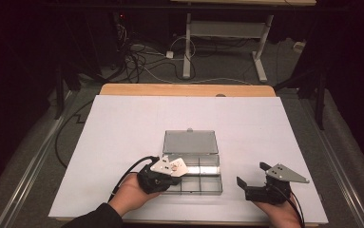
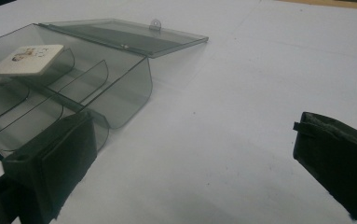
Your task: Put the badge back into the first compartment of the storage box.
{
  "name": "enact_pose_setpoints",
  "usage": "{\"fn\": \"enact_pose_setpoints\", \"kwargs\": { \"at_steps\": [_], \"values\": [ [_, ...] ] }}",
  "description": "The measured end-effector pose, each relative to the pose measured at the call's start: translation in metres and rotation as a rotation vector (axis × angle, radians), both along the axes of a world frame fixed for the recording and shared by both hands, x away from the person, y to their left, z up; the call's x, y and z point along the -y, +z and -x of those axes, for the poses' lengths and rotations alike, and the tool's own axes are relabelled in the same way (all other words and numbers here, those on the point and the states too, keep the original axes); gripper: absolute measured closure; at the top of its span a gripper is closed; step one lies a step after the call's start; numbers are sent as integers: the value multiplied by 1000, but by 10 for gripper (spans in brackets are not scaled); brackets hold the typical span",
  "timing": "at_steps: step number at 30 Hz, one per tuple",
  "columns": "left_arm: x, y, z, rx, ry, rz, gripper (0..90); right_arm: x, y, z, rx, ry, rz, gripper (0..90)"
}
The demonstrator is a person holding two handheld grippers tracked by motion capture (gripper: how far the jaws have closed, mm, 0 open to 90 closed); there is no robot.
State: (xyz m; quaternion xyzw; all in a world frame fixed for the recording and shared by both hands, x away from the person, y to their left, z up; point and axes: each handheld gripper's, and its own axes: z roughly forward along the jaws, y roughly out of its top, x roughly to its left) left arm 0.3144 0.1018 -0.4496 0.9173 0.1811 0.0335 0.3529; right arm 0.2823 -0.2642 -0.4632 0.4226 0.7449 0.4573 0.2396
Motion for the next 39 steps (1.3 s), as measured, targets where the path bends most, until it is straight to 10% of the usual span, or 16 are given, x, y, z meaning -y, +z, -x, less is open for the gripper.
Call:
{"fn": "enact_pose_setpoints", "kwargs": {
  "at_steps": [30, 39],
  "values": [
    [-13, -3, -11, 49, 116, -42, 878, 2, -2, -1, -11, -8, -13, 0],
    [-19, -1, -11, 46, 134, 29, 878, 1, -2, -1, -11, -4, -10, 0]
  ]
}}
